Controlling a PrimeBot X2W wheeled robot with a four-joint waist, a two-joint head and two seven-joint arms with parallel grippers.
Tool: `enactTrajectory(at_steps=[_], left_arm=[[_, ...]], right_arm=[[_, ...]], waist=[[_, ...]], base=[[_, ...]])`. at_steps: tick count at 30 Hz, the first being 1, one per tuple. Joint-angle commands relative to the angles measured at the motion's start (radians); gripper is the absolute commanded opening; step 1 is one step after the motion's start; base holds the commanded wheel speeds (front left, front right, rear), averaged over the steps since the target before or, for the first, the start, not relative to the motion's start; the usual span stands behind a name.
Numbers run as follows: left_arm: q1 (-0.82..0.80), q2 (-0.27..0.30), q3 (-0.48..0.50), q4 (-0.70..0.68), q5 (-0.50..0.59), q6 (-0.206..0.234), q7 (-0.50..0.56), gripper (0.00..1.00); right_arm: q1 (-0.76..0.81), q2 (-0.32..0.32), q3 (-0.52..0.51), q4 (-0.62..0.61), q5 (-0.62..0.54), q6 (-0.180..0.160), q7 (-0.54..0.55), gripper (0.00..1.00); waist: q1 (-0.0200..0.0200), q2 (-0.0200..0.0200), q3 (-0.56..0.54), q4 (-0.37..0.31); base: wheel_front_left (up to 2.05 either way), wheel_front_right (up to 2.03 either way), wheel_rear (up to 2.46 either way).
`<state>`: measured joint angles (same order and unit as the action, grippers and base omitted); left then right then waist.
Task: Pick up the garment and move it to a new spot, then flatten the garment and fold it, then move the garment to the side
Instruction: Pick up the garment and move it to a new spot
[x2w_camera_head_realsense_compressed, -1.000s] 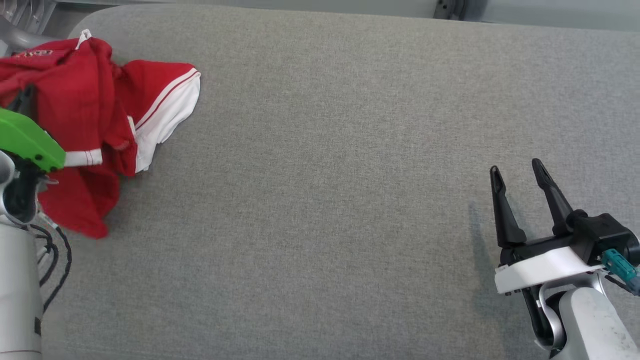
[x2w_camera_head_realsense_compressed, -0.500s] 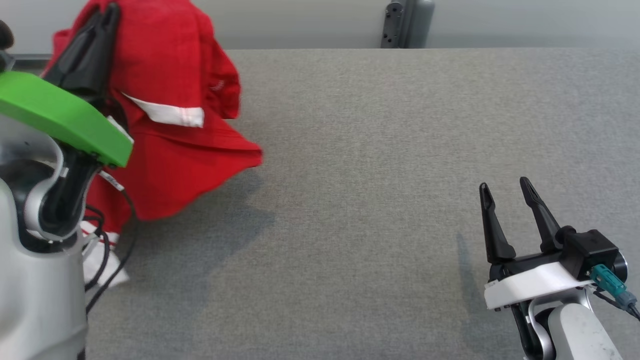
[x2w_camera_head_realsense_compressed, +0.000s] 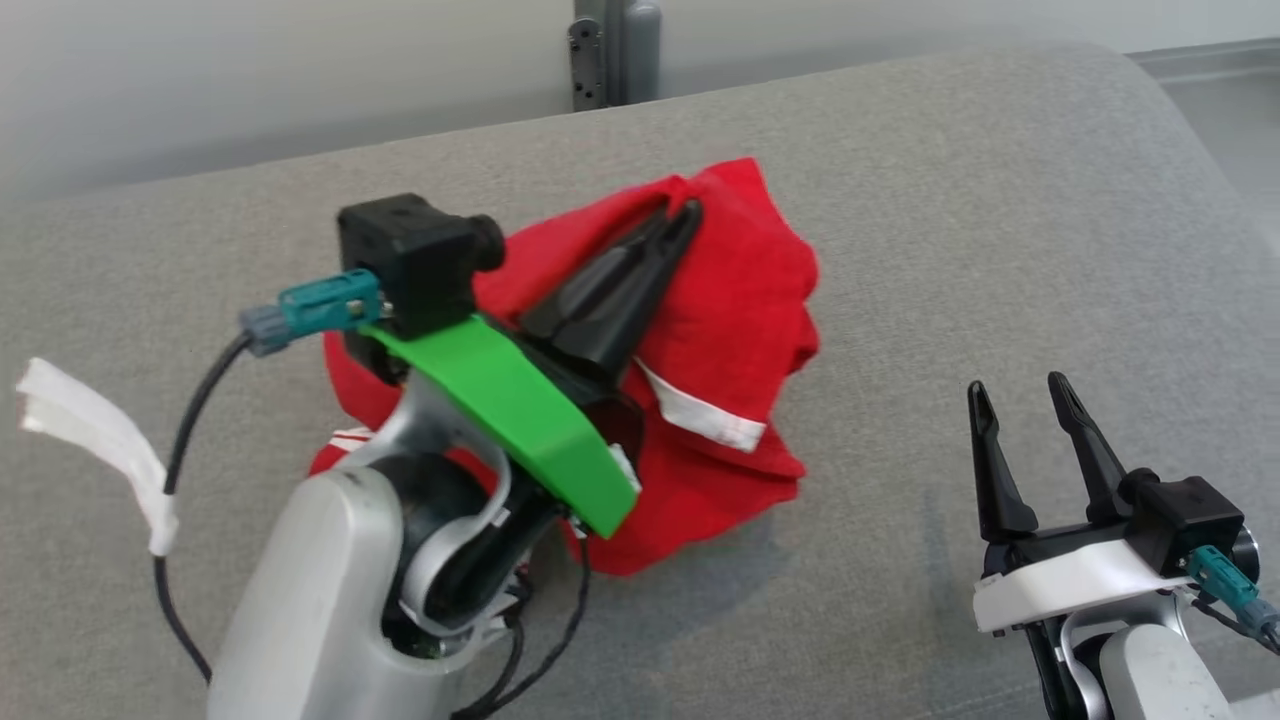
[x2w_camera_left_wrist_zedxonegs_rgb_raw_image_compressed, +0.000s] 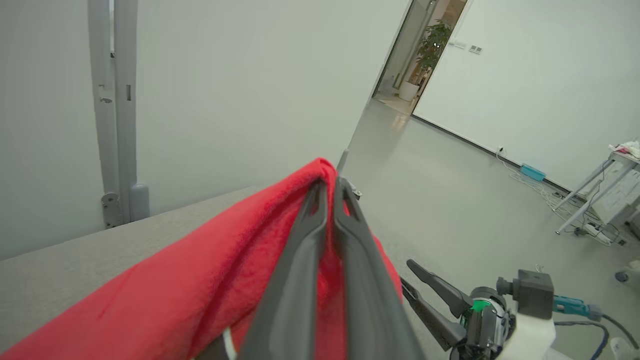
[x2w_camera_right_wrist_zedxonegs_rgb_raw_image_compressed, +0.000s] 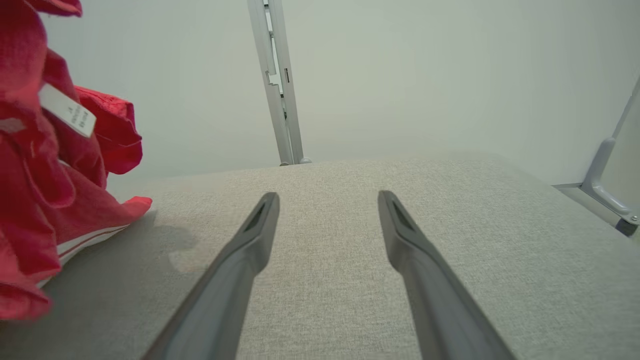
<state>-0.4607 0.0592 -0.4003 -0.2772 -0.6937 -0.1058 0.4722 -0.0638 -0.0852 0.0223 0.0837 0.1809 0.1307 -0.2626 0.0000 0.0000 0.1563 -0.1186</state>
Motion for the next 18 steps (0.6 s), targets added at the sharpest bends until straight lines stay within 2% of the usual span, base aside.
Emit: enactTrajectory(at_steps=[1,8,13,18], left_arm=[[-0.024,-0.002,-0.027,0.000,-0.015,0.005,-0.019,0.00],[-0.081,-0.007,-0.145,0.089,-0.036,0.057,-0.090,0.00],[-0.029,-0.002,-0.195,0.286,0.020,0.069,-0.128,0.00],[0.030,0.031,-0.259,0.528,0.097,0.060,-0.180,0.00]], right_arm=[[0.010,0.003,0.001,-0.004,0.003,0.000,-0.003,1.00],[0.022,0.012,-0.001,-0.004,0.008,0.000,-0.003,1.00],[0.033,0.021,-0.001,-0.005,0.012,0.000,-0.003,1.00],[0.043,0.026,-0.005,0.000,0.011,0.000,-0.003,1.00]], waist=[[0.0000,0.0000,0.003,-0.094],[0.0000,0.0000,0.014,-0.165],[0.0000,0.0000,0.021,-0.185],[0.0000,0.0000,0.025,-0.180]], base=[[0.00,0.00,0.00],[0.00,0.00,0.00],[0.00,0.00,0.00],[0.00,0.00,0.00]])
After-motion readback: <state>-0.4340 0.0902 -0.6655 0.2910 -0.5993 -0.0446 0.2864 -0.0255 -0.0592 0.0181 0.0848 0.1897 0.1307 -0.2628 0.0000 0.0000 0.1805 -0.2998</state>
